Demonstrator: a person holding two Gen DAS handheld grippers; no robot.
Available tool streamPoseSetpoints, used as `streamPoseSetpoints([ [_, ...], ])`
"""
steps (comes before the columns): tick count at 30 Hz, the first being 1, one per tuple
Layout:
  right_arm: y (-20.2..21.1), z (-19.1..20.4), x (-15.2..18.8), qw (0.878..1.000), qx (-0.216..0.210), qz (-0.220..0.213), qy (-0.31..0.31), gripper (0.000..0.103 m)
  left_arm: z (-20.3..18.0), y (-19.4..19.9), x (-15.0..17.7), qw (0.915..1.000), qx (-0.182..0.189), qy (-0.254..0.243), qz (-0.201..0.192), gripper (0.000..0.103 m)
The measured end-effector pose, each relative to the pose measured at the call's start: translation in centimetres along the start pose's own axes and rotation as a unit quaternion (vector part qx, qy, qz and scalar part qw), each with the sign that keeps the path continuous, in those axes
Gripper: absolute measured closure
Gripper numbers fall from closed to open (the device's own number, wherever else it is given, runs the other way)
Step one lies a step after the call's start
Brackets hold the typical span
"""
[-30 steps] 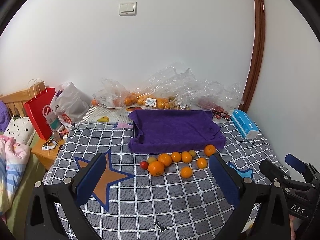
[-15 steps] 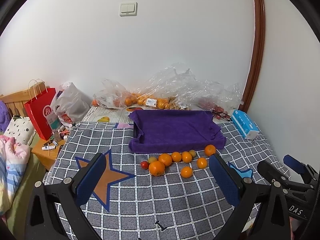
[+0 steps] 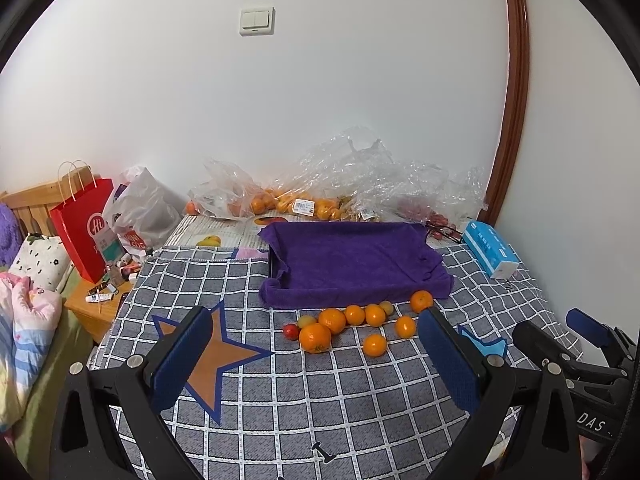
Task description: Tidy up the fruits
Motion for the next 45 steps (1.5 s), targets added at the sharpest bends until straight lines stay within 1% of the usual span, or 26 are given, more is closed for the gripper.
streamPoseSetpoints([
  [10,-1.1,0.5,0.0,1.000,-0.006,0.009,0.000,0.000,0.7,-0.7,0.0,1.0000,-0.002,0.003,0.008,0.000],
  [13,-1.4,0.8,-0.3,1.000,-0.008,0.005,0.006,0.000,1.1,-0.9,0.0,1.0000,-0.004,0.005,0.006,0.000],
  [18,-2.3,1.6,-0.6,1.000,-0.005,0.005,0.025,0.000,1.5,-2.0,-0.1,1.0000,-0.002,0.002,0.008,0.000],
  [22,-3.6,1.6,-0.9,1.000,0.009,0.011,0.016,0.000,2.3,-3.4,-0.2,0.9998,0.001,0.009,0.016,0.000],
  [24,-4.5,1.4,-1.0,1.000,0.019,0.021,0.008,0.000,2.9,-4.2,-0.1,0.9997,0.000,0.011,0.021,0.000],
  [28,-6.6,1.2,-0.9,0.999,0.003,0.026,0.019,0.000,4.0,-6.1,0.3,0.9993,-0.004,0.019,0.033,0.000],
  [32,-9.4,0.8,-0.2,0.999,0.016,0.041,0.015,0.000,4.8,-8.6,0.8,0.9983,-0.006,0.026,0.051,0.000],
  [36,-12.3,0.0,0.9,0.998,-0.001,0.066,0.004,0.000,5.5,-11.0,1.5,0.9974,-0.010,0.028,0.066,0.001],
  [40,-14.4,-0.9,1.9,0.997,0.020,0.074,-0.001,0.001,6.3,-12.8,2.1,0.9965,-0.017,0.032,0.075,0.001],
  [43,-15.7,-1.5,2.3,0.997,0.017,0.081,-0.009,0.001,7.1,-14.4,2.7,0.9954,-0.017,0.035,0.087,0.004],
  [45,-16.4,-1.7,2.6,0.996,0.017,0.085,-0.011,0.003,7.6,-15.4,3.1,0.9941,-0.014,0.038,0.100,0.007],
])
Point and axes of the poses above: each gripper's, at about its wrist camera, not at the fingertips, and y roughly against the way its jaws point, z to its left, x to its underside, the point moved 1 cm from there along -y, roughly the way its jaws point, and after that the axes turned 2 degrees about x, right-handed, at the moved point
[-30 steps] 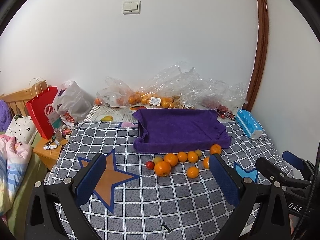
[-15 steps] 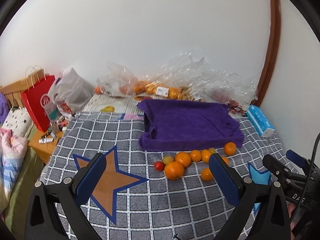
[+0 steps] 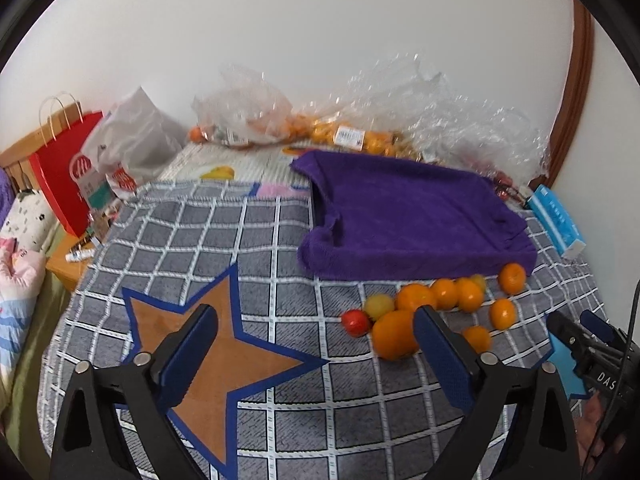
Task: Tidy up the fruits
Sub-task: 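Grasp a large orange with the left tool while the right tool grasps another orange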
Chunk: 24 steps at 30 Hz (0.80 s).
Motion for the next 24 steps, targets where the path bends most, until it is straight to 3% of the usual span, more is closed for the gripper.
streamPoseSetpoints([
  [10,-3.1,-1.5,0.1,0.999,0.037,0.004,0.002,0.018,1.8,-3.1,0.3,0.9995,0.015,0.002,0.026,0.009],
  [17,-5.6,-2.2,-1.3,0.999,-0.007,0.028,-0.029,0.041,1.5,-4.0,0.5,0.9989,0.032,-0.008,0.033,0.011],
  [24,-8.1,-1.0,-2.5,1.000,-0.007,0.025,-0.003,0.042,2.1,-4.7,0.7,0.9978,0.049,0.004,0.044,0.011],
])
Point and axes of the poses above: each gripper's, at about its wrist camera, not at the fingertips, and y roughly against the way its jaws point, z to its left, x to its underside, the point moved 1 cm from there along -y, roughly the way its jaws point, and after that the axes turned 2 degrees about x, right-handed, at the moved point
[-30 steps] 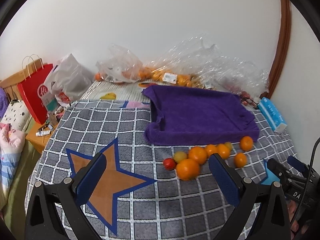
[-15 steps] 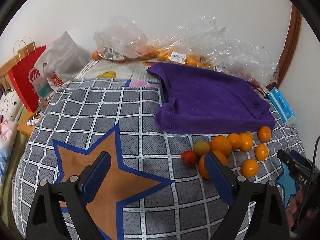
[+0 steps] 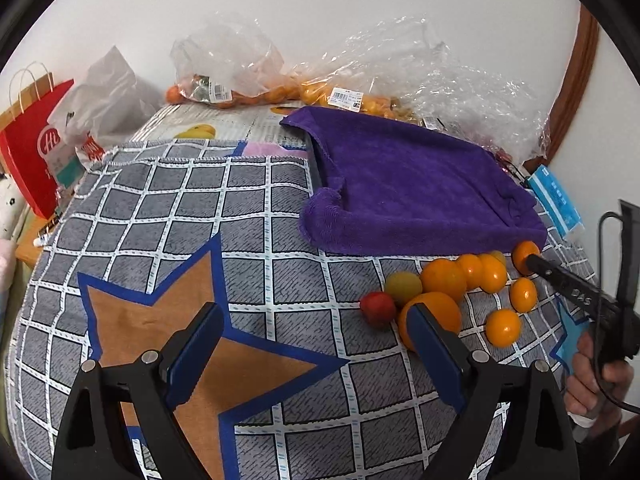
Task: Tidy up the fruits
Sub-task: 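Grasp a large orange with the left tool while the right tool grasps another orange, then lift the held oranges off the bed with both tools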
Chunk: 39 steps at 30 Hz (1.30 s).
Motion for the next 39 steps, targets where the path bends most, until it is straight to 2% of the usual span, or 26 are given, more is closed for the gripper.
streamPoseSetpoints([
  [5,-2.1,0.6,-0.4,1.000,0.002,0.015,0.016,0.043,0.2,-0.2,0.1,0.9995,0.024,0.016,0.009,0.011],
  [8,-2.6,1.0,-0.5,0.999,0.002,0.019,0.026,0.053,-0.6,-0.4,0.1,0.9989,0.044,0.011,0.012,0.011],
  [9,-2.5,1.0,-0.5,0.999,0.004,0.017,0.030,0.059,-1.1,-0.5,0.1,0.9987,0.050,0.006,0.013,0.013],
  [10,-2.5,1.1,-0.4,0.999,0.005,0.017,0.033,0.061,-1.5,-0.6,0.1,0.9984,0.055,0.003,0.015,0.015],
  [13,-2.2,0.8,0.0,0.999,-0.005,0.014,0.029,0.061,-3.0,-1.0,0.3,0.9964,0.079,-0.001,0.031,0.019],
  [17,-1.4,0.3,0.4,1.000,-0.009,0.010,0.018,0.061,-4.6,-1.4,1.2,0.9936,0.103,-0.008,0.046,0.031],
  [19,-0.6,0.2,0.8,1.000,-0.010,0.004,0.020,0.061,-5.1,-1.6,1.4,0.9921,0.115,-0.008,0.050,0.033],
  [26,1.6,-0.3,2.9,0.999,-0.001,-0.007,0.035,0.061,-6.0,-3.0,1.4,0.9926,0.109,0.007,0.054,0.041],
  [31,2.0,-0.3,4.2,0.999,-0.005,0.000,0.034,0.061,-5.9,-3.7,1.4,0.9938,0.096,0.034,0.043,0.042],
  [36,2.3,-0.7,4.7,1.000,-0.010,-0.001,0.022,0.061,-5.7,-3.9,1.3,0.9963,0.073,0.035,0.029,0.061],
  [39,2.3,-0.6,4.8,1.000,-0.010,-0.001,0.018,0.061,-5.1,-3.4,1.4,0.9947,0.087,0.042,0.033,0.062],
])
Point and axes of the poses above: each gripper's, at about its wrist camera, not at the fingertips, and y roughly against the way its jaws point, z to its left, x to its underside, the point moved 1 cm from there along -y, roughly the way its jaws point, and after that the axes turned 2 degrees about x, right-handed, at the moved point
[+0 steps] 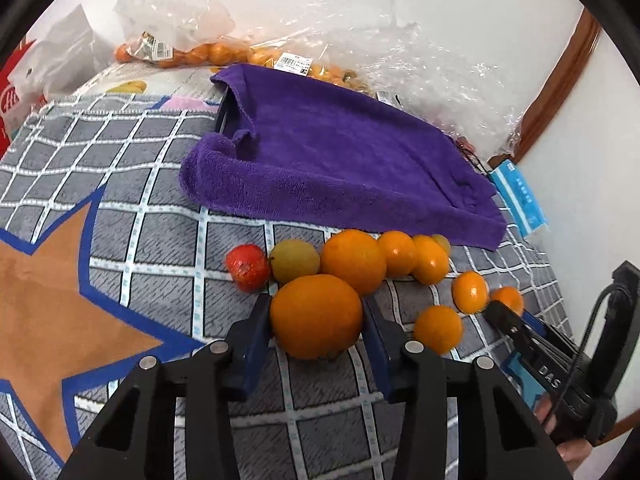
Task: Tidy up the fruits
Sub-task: 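Lift the held oranges off the bed with both tools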
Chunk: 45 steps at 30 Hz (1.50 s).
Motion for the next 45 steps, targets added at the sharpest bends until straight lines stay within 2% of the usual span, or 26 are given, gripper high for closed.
streamPoseSetpoints([
  [10,1.3,0.7,1.3,1.000,0.001,-0.002,-0.011,0.061,-0.3,1.6,1.2,0.9998,-0.004,-0.019,-0.004,0.062],
  [17,2.0,0.9,1.6,1.000,0.001,0.001,-0.027,0.061,0.9,3.0,1.9,0.9999,-0.004,-0.006,-0.011,0.062],
  [25,3.2,1.9,2.5,1.000,0.013,0.003,-0.011,0.061,1.1,2.8,2.7,0.9999,-0.006,-0.003,-0.013,0.061],
  [30,3.6,2.4,2.6,1.000,0.017,-0.002,-0.004,0.061,1.3,3.4,3.0,0.9998,0.007,-0.007,-0.019,0.062],
  [33,4.3,2.5,2.6,1.000,0.011,-0.006,-0.005,0.061,1.5,3.8,2.9,0.9997,0.020,0.004,-0.016,0.062],
  [45,5.6,2.3,1.3,0.999,0.011,-0.030,-0.001,0.061,0.9,5.6,1.5,0.9993,0.014,-0.003,-0.035,0.062],
])
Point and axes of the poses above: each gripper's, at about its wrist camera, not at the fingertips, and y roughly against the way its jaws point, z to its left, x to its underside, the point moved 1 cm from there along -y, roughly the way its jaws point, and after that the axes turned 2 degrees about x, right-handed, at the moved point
